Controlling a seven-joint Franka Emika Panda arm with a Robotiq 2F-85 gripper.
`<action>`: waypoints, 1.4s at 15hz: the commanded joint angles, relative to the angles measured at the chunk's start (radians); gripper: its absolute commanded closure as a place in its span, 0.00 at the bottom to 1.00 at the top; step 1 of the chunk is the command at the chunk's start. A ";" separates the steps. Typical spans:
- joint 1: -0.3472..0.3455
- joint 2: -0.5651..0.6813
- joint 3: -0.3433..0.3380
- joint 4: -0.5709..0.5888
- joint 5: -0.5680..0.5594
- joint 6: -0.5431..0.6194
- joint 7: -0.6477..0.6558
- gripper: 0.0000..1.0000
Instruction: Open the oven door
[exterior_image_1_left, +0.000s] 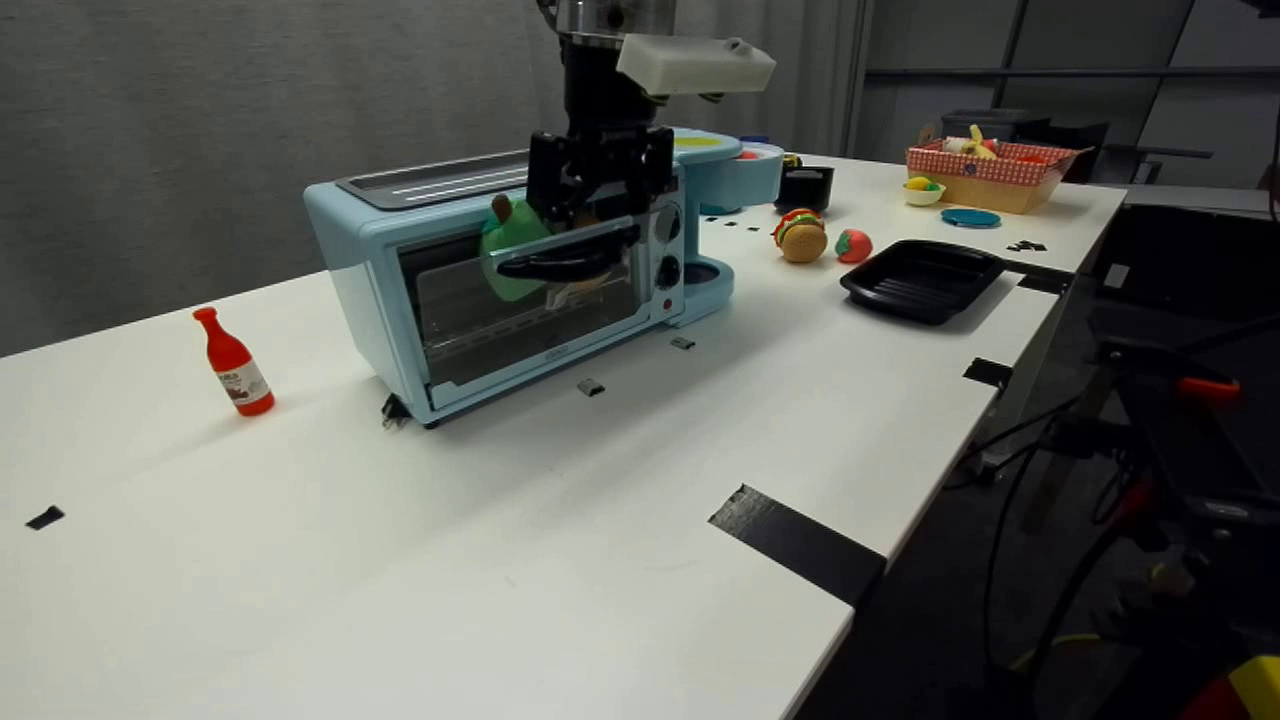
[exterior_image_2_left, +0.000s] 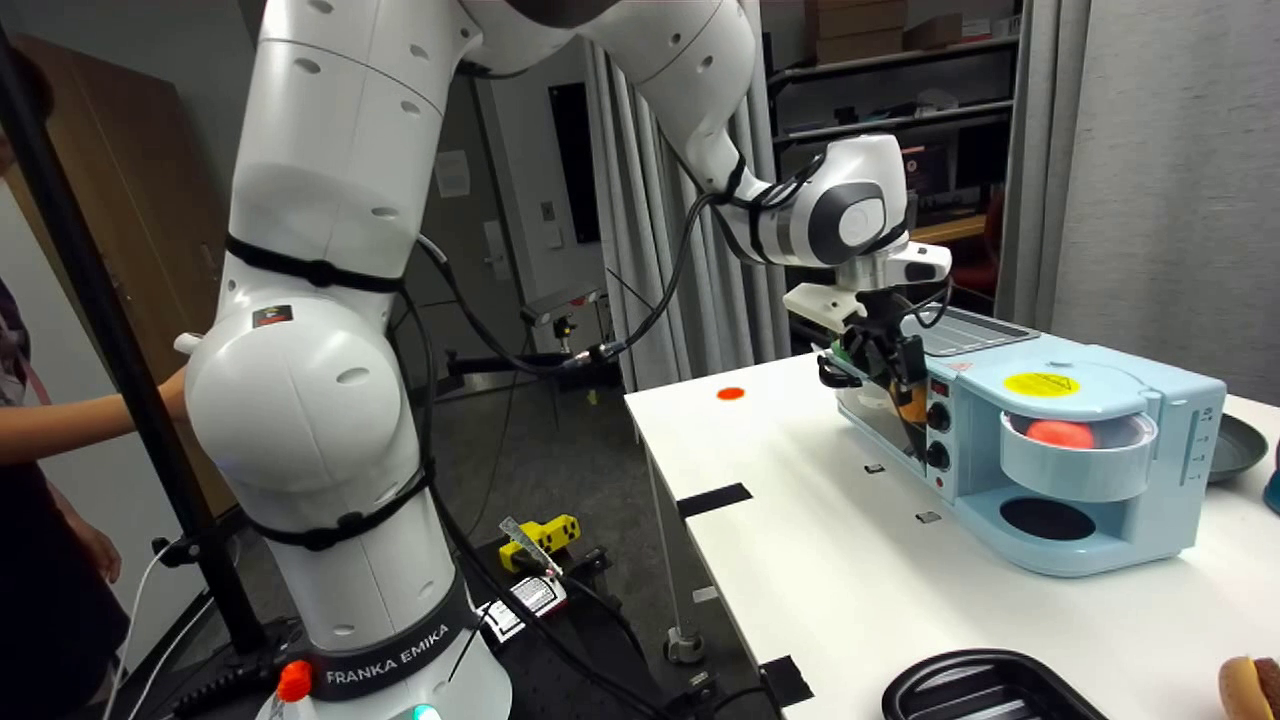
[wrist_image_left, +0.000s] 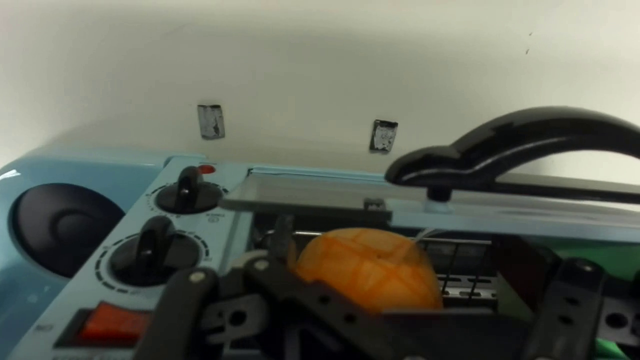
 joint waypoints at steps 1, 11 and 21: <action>0.017 0.044 0.001 0.055 0.012 -0.036 0.008 0.00; 0.039 0.094 0.014 0.030 0.027 -0.029 0.010 0.00; 0.030 0.110 0.016 -0.005 0.064 -0.015 0.003 0.00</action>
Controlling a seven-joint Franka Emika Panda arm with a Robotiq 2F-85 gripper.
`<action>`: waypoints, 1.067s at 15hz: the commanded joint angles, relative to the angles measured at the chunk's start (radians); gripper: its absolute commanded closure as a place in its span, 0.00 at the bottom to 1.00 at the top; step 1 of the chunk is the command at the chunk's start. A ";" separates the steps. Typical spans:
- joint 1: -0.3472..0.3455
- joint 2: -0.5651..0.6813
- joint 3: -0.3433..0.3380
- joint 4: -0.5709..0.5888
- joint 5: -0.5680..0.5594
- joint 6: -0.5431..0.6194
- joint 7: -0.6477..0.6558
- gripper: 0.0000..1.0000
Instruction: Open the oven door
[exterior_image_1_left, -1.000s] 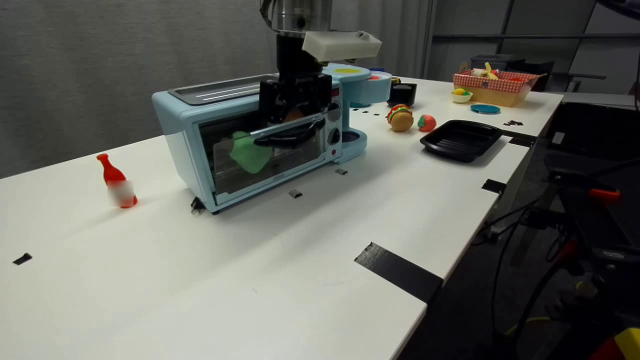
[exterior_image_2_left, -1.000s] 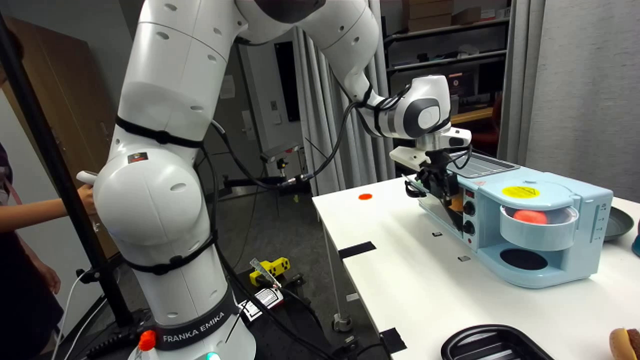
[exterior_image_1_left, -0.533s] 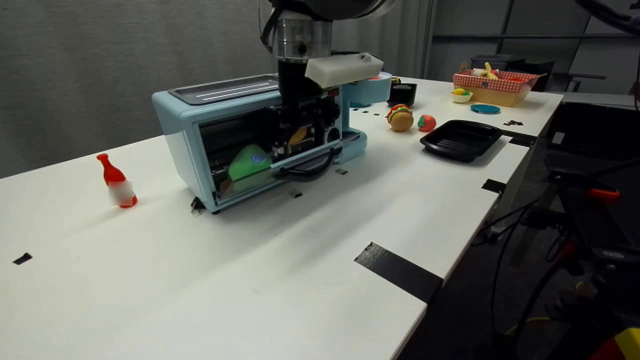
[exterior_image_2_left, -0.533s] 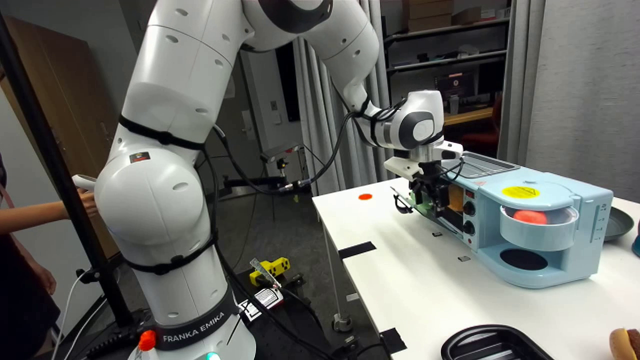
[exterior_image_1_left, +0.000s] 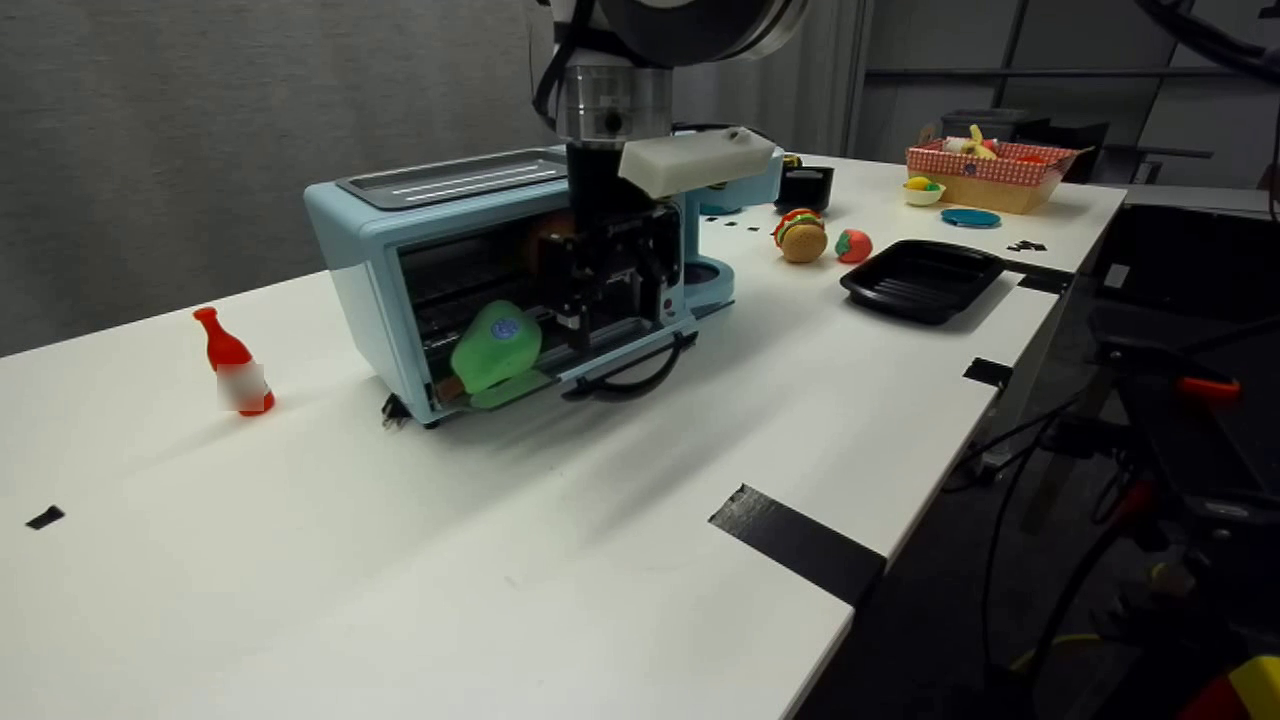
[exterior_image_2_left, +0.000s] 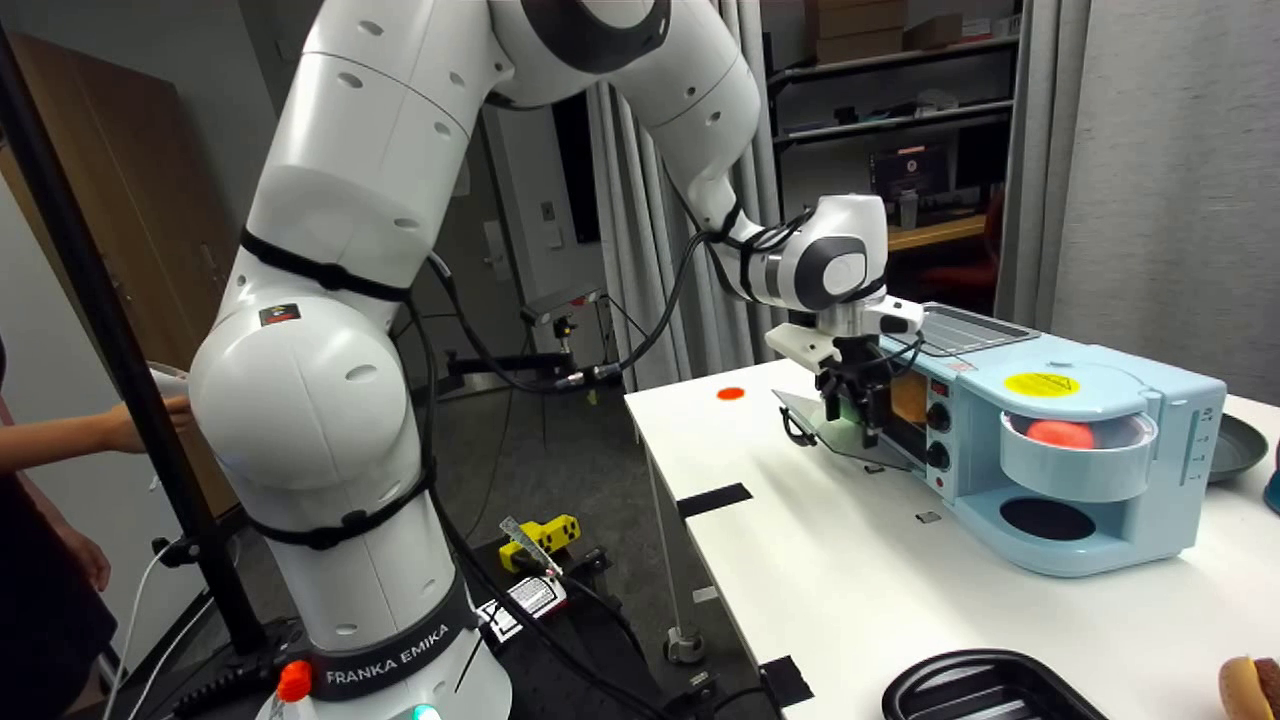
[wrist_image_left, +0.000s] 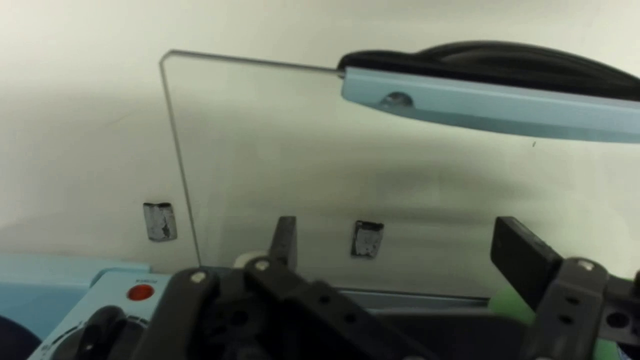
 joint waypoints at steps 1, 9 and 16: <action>-0.004 0.003 0.002 -0.019 0.024 -0.007 -0.003 0.00; -0.004 0.031 0.000 -0.031 0.020 -0.012 -0.011 0.00; -0.008 0.040 -0.002 -0.027 0.020 -0.012 -0.014 0.00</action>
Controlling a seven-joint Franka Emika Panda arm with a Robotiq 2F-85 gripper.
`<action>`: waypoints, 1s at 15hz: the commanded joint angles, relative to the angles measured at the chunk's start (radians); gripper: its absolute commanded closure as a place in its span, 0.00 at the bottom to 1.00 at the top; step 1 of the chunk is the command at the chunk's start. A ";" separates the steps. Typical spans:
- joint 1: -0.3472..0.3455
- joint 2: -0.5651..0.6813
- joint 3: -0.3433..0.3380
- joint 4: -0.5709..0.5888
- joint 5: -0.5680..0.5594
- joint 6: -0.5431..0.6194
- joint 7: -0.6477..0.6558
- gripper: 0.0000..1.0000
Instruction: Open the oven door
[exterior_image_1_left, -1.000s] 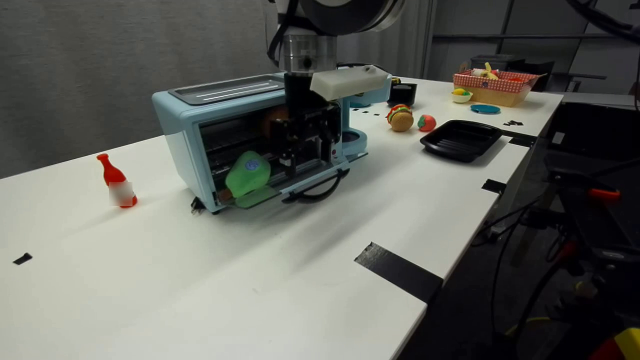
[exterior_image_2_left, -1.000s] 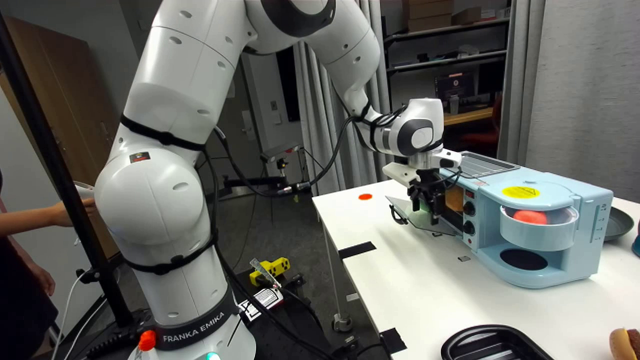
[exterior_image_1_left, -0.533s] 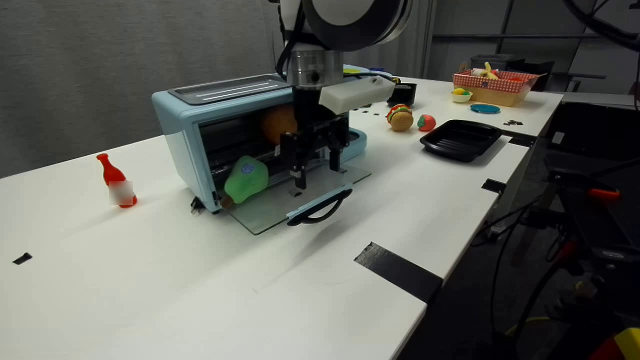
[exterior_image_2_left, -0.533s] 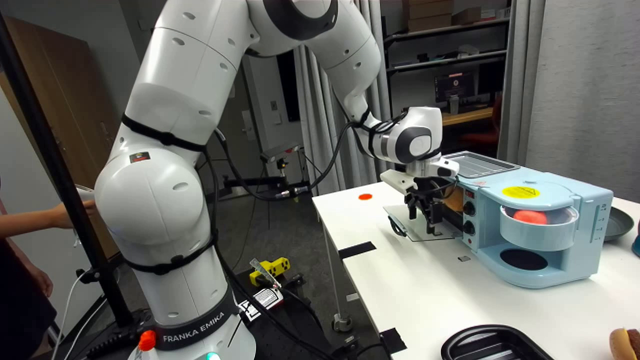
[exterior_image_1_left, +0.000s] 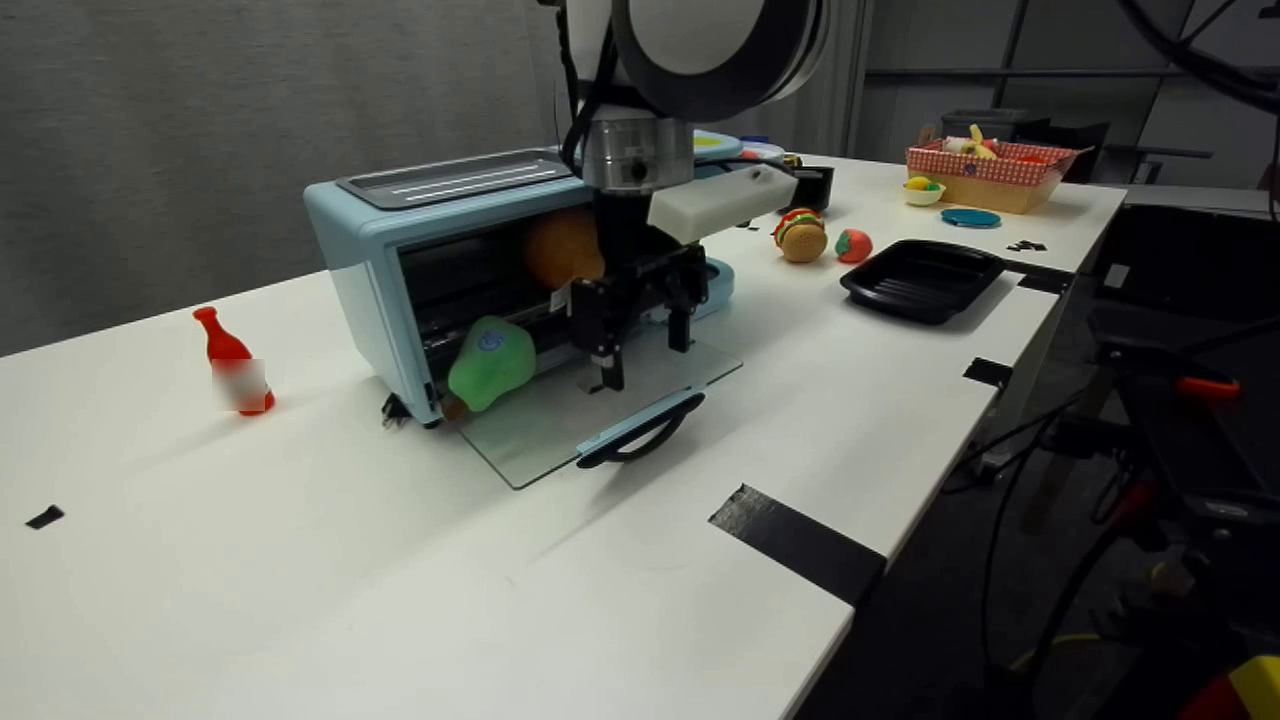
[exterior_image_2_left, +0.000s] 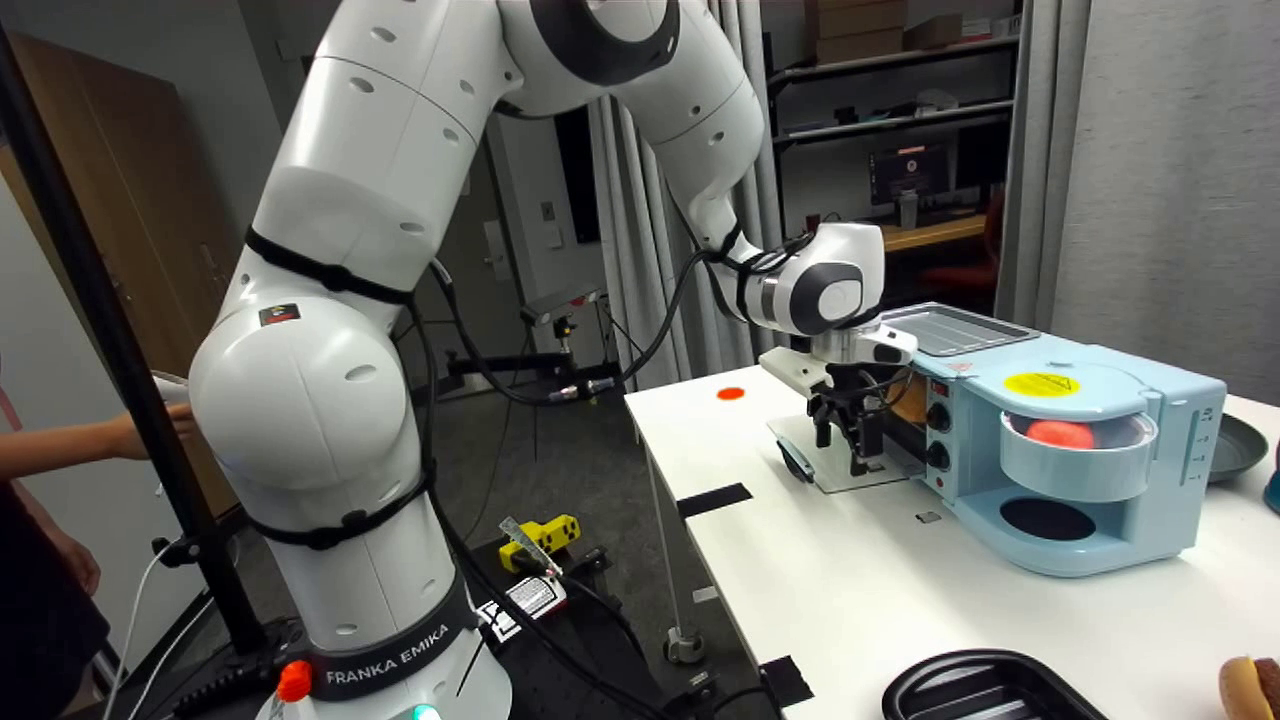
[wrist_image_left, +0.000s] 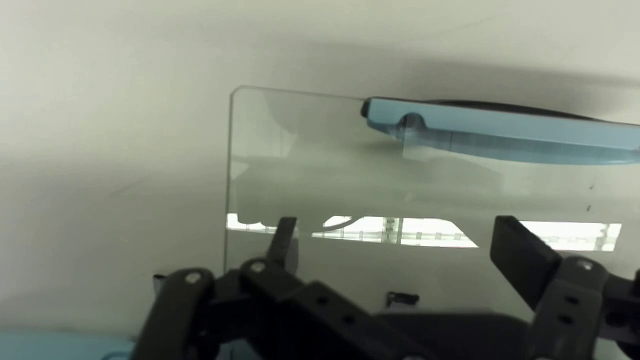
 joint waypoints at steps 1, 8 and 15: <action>-0.006 0.005 -0.001 0.006 0.014 -0.012 -0.014 0.00; 0.006 -0.004 0.008 0.003 0.011 -0.017 -0.015 0.00; 0.008 -0.014 0.016 -0.009 0.013 -0.009 -0.018 0.00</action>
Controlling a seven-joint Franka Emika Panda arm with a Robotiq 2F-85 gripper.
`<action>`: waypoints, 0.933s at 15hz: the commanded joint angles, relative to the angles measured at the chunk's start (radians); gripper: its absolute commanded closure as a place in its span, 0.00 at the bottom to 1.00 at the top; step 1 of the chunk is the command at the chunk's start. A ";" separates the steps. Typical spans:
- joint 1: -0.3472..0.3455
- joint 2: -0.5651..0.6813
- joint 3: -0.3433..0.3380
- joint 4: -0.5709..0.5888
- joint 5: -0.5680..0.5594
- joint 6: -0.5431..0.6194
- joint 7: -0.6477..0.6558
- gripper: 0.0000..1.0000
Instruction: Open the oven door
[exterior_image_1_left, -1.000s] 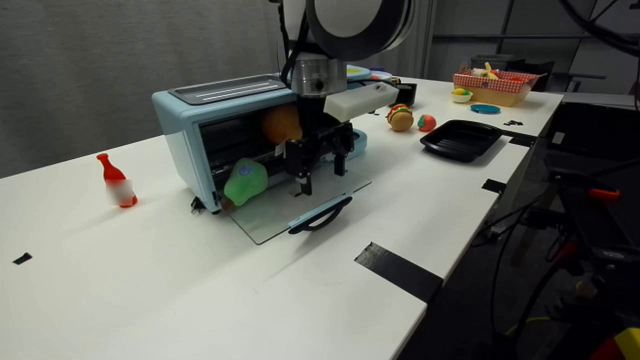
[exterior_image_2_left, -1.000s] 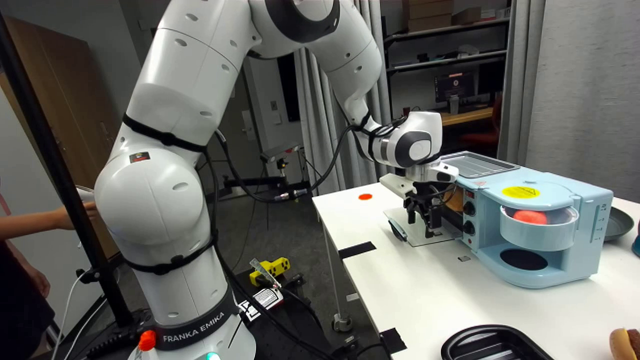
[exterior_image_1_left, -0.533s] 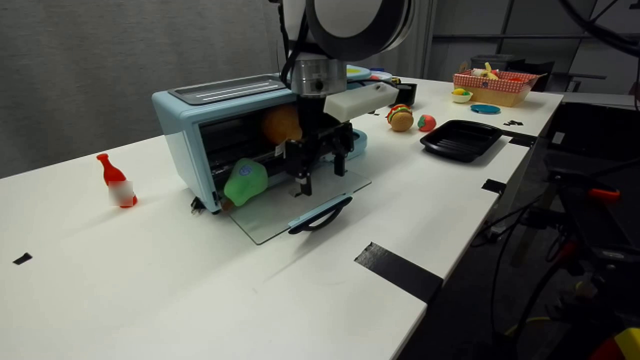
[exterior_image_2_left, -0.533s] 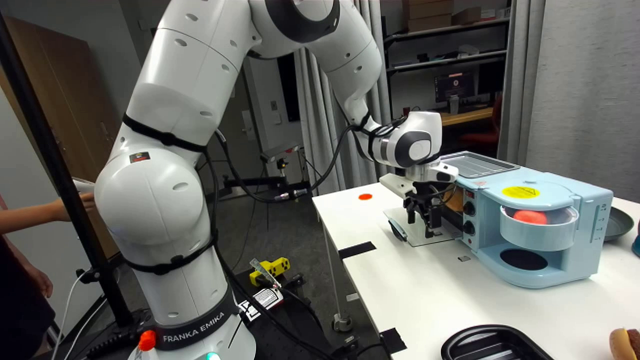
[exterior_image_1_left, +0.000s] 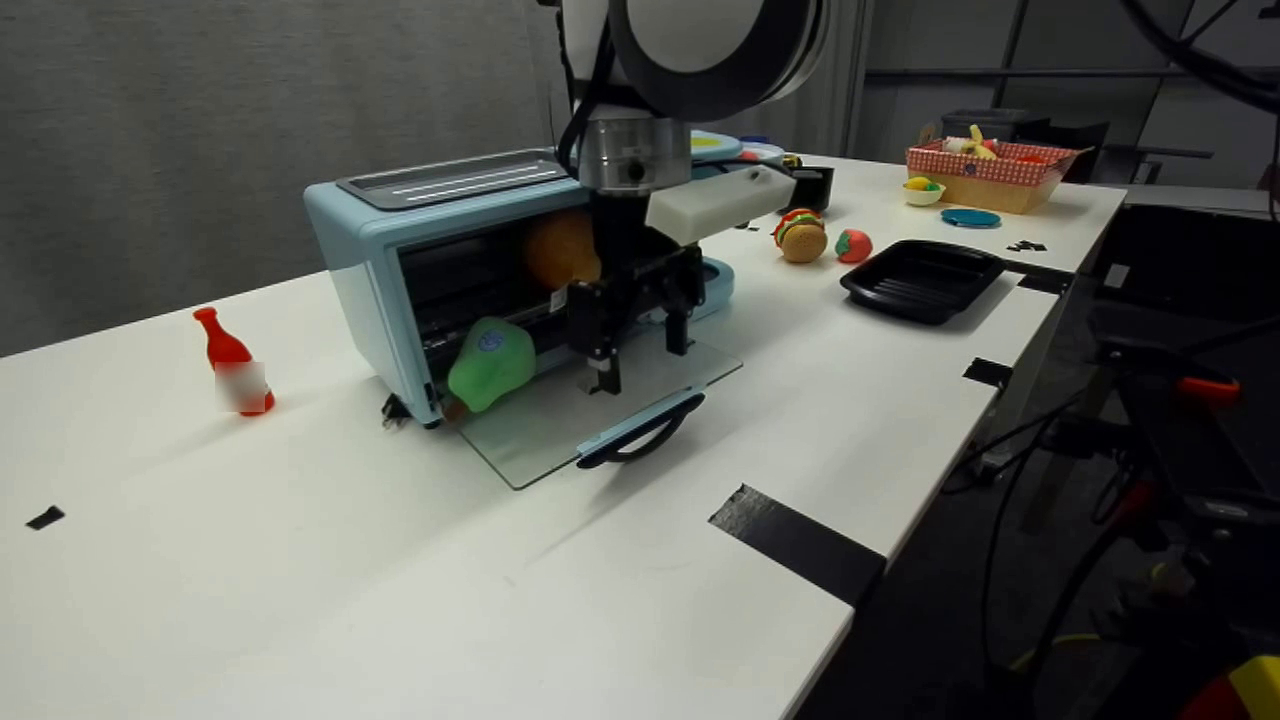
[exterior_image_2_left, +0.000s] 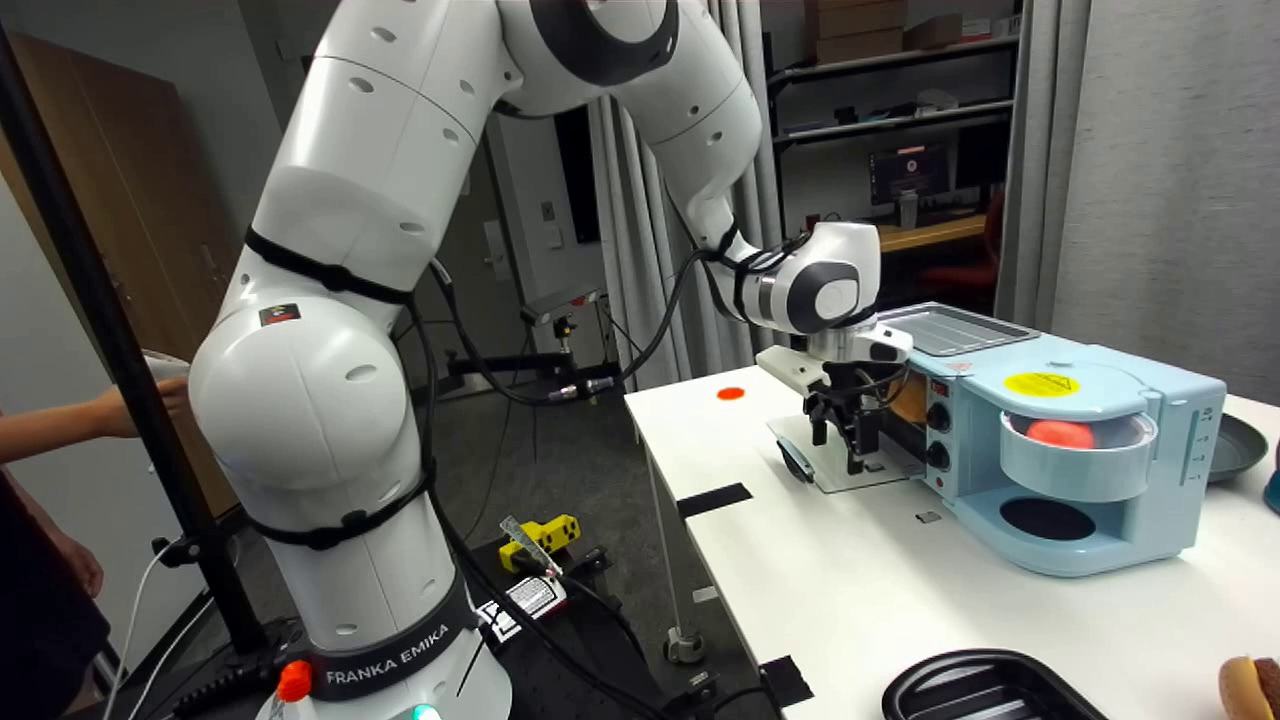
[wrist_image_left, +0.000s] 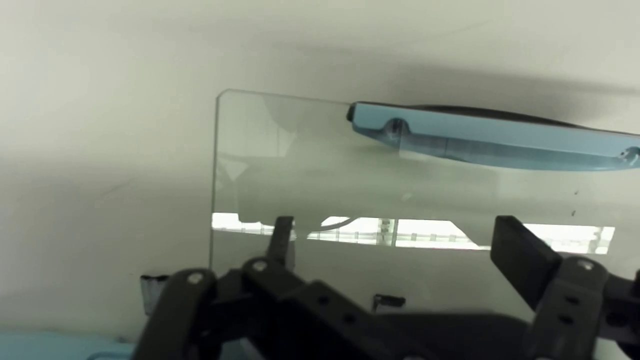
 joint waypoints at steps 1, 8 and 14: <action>0.006 -0.014 0.008 -0.012 0.014 -0.006 -0.014 0.00; 0.022 -0.041 0.015 -0.032 0.008 -0.010 -0.008 0.00; 0.052 -0.091 0.010 -0.060 -0.007 -0.005 0.001 0.00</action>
